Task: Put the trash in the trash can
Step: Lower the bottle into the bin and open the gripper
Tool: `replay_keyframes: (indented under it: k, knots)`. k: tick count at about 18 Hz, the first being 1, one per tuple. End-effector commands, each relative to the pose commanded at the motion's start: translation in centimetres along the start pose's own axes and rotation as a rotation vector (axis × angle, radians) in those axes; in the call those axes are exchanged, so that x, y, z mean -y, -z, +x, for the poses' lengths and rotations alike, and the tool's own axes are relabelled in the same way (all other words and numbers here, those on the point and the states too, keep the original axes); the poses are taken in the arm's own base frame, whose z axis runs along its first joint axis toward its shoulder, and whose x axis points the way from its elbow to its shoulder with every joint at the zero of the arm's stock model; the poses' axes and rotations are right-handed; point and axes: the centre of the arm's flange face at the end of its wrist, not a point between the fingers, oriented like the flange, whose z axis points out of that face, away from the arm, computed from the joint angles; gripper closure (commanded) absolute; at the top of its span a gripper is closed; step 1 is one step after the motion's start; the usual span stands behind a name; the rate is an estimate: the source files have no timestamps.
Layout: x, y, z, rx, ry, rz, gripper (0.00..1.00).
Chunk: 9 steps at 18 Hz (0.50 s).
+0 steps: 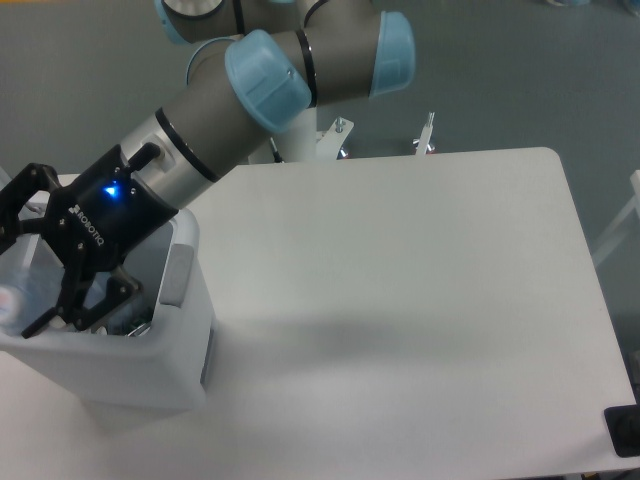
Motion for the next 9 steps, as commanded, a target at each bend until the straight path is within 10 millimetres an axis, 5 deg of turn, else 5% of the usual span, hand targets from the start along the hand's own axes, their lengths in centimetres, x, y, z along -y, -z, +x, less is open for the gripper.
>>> replay_keyframes:
  k: [3,9]
  knots:
    - [0.0,1.0,-0.9,0.018,0.009,0.005,0.0]
    - [-5.7,11.3,-10.2,0.253,0.154,-0.003,0.0]
